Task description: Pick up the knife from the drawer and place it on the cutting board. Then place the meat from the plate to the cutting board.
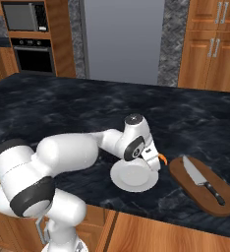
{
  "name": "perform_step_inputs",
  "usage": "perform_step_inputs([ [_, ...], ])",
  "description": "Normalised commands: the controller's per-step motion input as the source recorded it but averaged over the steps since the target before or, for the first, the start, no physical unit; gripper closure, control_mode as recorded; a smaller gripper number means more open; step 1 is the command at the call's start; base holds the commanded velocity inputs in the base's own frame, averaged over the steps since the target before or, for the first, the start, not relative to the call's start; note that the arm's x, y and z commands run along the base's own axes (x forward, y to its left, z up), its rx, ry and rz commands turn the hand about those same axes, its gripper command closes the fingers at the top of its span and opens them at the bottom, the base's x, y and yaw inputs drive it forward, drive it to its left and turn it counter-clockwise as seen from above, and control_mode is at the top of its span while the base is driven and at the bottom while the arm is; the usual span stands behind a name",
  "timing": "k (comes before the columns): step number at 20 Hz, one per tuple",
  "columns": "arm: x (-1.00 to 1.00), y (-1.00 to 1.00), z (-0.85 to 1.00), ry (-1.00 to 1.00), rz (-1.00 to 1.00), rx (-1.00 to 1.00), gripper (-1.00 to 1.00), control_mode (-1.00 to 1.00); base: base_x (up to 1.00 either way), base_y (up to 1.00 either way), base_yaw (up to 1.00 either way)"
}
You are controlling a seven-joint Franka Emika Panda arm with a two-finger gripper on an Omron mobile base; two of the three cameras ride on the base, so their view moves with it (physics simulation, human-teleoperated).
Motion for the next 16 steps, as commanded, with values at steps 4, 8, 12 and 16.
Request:
perform_step_inputs([
  [4, -0.3, -0.68, 0.0, -0.12, -0.34, 0.0, 1.0, -1.0, 0.0, 0.0, 0.0],
  [8, -0.14, -0.49, 0.01, -0.1, -0.23, 0.0, 1.0, -1.0, 0.0, 0.0, 0.0],
  [12, 0.0, 0.0, 0.0, -0.01, 0.0, 0.0, 1.0, -1.0, 0.0, 0.0, 0.0],
  [16, 0.06, -0.27, 0.04, 0.0, 0.0, 0.1, 1.0, -1.0, 0.0, 0.0, 0.0],
])
